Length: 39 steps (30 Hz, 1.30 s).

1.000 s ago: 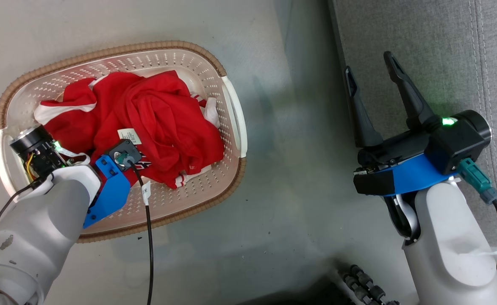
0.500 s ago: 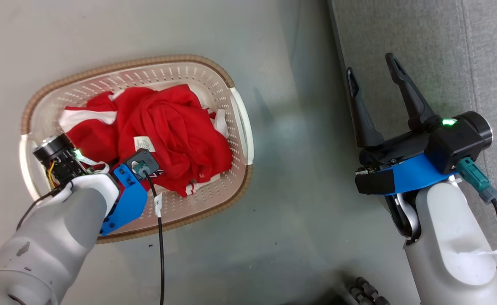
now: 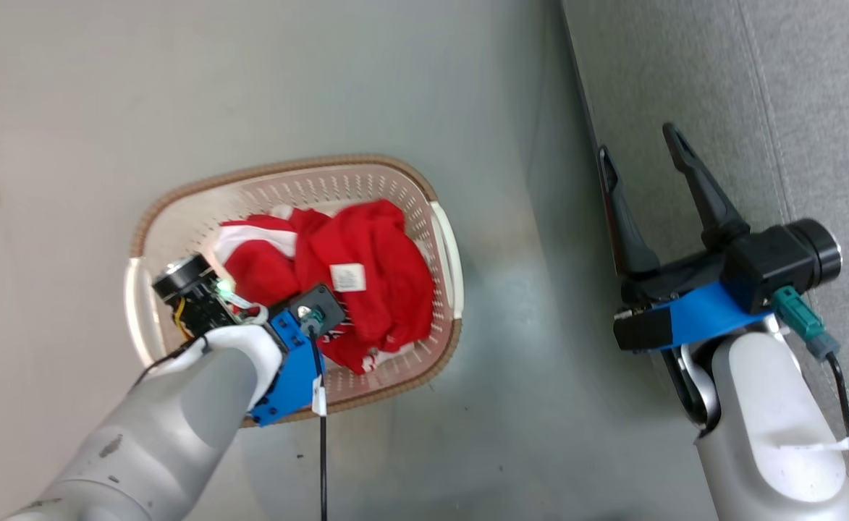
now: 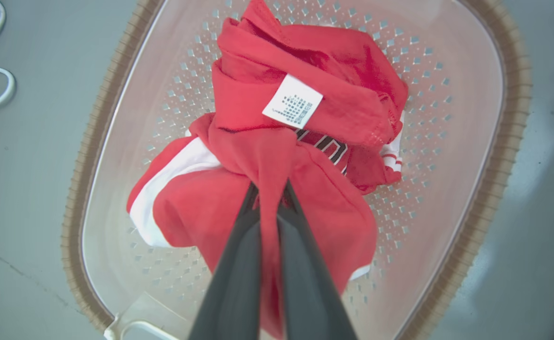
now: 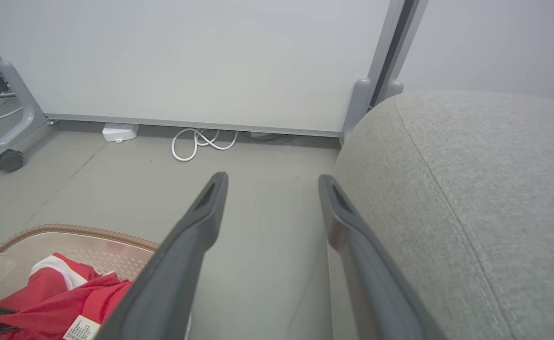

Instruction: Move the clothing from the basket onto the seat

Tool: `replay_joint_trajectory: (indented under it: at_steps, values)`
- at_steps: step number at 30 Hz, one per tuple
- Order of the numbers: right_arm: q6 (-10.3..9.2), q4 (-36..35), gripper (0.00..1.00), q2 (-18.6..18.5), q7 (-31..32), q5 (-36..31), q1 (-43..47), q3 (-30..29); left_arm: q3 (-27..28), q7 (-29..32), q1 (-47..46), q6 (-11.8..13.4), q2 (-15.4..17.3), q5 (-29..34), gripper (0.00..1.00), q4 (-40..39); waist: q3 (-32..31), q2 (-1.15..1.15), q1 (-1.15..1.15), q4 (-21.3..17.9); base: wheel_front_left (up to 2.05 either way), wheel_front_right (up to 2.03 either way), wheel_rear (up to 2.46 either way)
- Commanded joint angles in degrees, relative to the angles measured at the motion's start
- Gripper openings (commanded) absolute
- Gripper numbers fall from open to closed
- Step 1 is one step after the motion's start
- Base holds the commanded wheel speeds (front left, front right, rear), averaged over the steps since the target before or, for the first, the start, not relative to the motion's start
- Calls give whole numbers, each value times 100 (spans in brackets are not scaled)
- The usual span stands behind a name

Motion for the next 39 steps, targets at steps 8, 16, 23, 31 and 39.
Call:
replay_joint_trajectory:
  at_steps: [8, 16, 23, 31, 39]
  values:
    - [2, 143, 100, -105, -24, -78, 383, -99, -20, -614, 239, -3, -252, -472, 0, -218, -913, 0, 0, 471, 0, 0, 0]
    - [2, 195, 100, -154, -24, -63, 696, -136, 27, -957, 265, -3, -370, -968, 0, -389, -1529, 0, 0, 699, 0, 0, 0]
    - [2, 265, 100, -147, -24, -28, 943, -125, 277, -1030, 175, -3, -414, -1233, 0, -740, -2001, 0, 0, 809, 0, 0, 0]
    - [2, 372, 100, -138, -24, 15, 1263, -159, 823, -1030, 281, 137, -438, -1184, 0, -1579, -2565, 0, 0, 942, 0, 0, 0]
    - [3, 426, 100, -109, -24, 66, 1483, -144, 1198, -1032, 197, 166, -528, -1143, 0, -2017, -2963, 0, 0, 978, 0, 0, 0]
